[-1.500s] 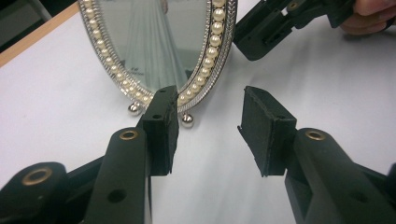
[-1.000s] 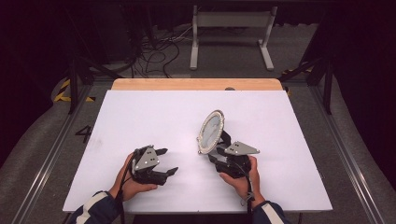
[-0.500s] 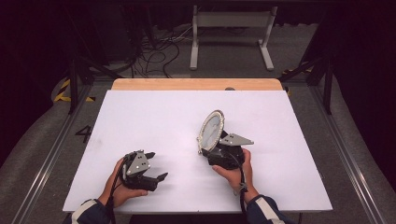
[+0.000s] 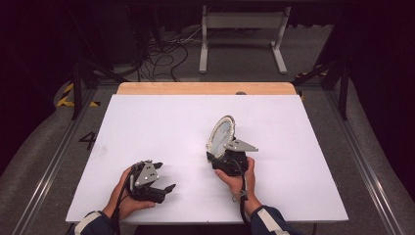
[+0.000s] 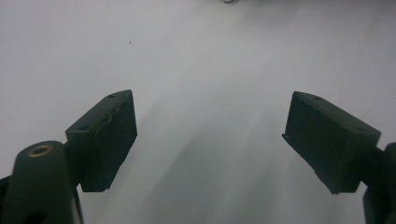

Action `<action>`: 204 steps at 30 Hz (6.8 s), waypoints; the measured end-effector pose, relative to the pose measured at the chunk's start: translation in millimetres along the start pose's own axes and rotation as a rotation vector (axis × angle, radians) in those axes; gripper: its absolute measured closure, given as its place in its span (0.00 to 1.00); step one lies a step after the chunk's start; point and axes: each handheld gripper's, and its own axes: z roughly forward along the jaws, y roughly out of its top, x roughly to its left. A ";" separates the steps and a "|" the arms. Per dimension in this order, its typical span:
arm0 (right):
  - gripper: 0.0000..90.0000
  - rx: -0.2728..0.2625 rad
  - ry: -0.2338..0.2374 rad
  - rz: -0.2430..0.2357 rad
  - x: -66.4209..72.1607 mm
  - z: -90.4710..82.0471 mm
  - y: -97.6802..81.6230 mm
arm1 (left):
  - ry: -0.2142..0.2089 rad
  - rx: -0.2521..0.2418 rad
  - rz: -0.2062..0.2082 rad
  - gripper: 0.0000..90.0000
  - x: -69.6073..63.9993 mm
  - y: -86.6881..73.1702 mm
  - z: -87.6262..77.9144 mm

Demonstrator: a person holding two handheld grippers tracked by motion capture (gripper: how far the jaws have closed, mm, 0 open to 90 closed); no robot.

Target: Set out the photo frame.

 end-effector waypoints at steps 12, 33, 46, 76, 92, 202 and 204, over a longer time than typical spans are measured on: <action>0.71 0.021 0.036 -0.019 -8.4 -2.8 -1.2 | 0.000 0.017 -0.002 0.18 -1.3 -3.5 0.8; 0.83 0.103 0.142 -0.049 -20.4 -22.0 -2.3 | -0.071 0.007 -0.007 0.17 1.1 4.8 10.8; 0.84 0.096 0.134 -0.064 -20.2 -32.3 -8.3 | -0.072 -0.072 -0.004 0.19 20.5 33.8 34.9; 0.81 -0.074 -0.011 -0.101 -8.2 -91.9 -10.1 | -0.287 -0.170 -0.136 0.20 49.0 90.7 116.9; 0.88 -0.078 -0.014 -0.092 -12.5 -86.3 -7.4 | -0.343 -0.154 -0.114 0.29 38.6 93.4 121.3; 0.83 -0.078 -0.051 -0.042 -35.3 -65.3 1.1 | -0.225 -0.166 -0.106 0.76 37.5 82.1 76.4; 0.83 -0.079 -0.049 -0.042 -35.9 -64.8 1.4 | -0.228 -0.163 -0.109 0.77 37.3 81.7 76.3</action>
